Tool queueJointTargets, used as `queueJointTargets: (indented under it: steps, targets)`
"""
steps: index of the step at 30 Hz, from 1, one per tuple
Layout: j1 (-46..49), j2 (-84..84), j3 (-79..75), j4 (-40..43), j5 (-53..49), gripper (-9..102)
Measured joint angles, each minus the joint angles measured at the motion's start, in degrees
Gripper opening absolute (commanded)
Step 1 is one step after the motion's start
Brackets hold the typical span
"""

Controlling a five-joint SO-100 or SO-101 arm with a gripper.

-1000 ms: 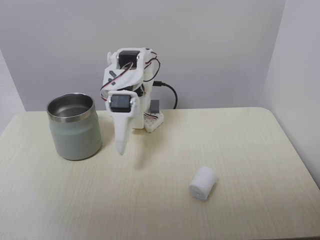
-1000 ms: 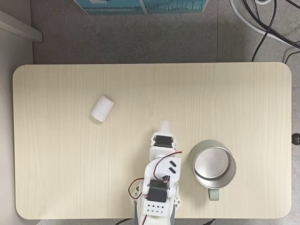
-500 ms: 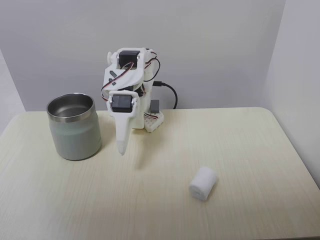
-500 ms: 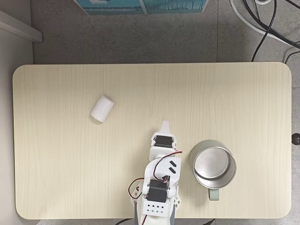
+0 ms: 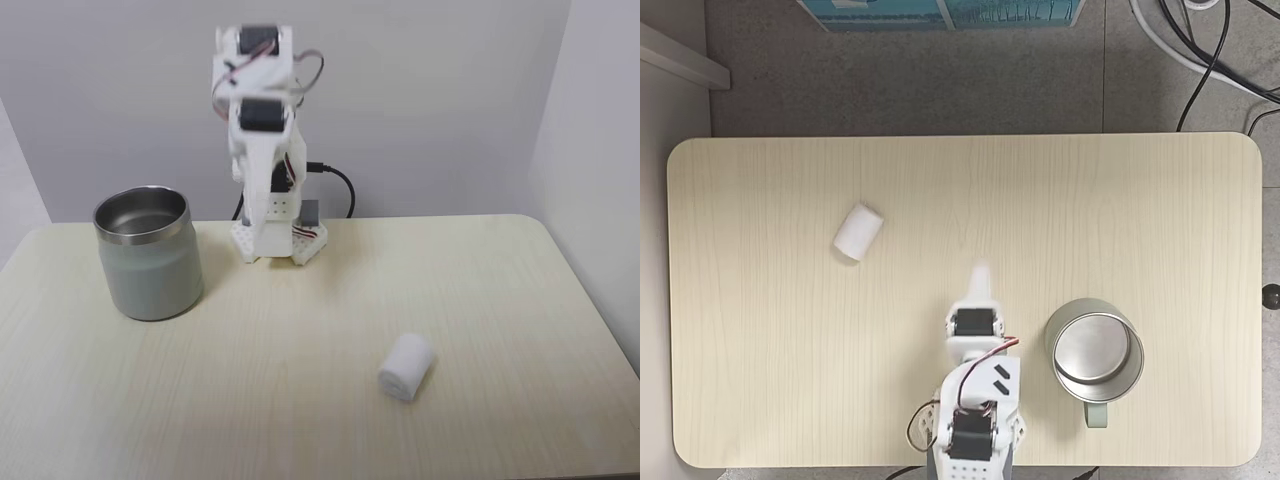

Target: Grasp a dressing and put it in the cup.

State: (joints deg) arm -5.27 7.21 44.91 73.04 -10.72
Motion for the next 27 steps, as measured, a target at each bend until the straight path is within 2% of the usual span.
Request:
queueJointTargets:
  steps: [6, 13, 19, 27]
  targets:
    - [-2.8, 15.1, 14.2, 5.7, -6.1, 10]
    - [-9.1, 33.9, 23.8, 12.6, -10.7, 18]
    - [-18.6, 49.1, 25.0, 12.1, -11.5, 24]
    - [-26.8, 67.1, 29.4, 5.9, -10.2, 26]
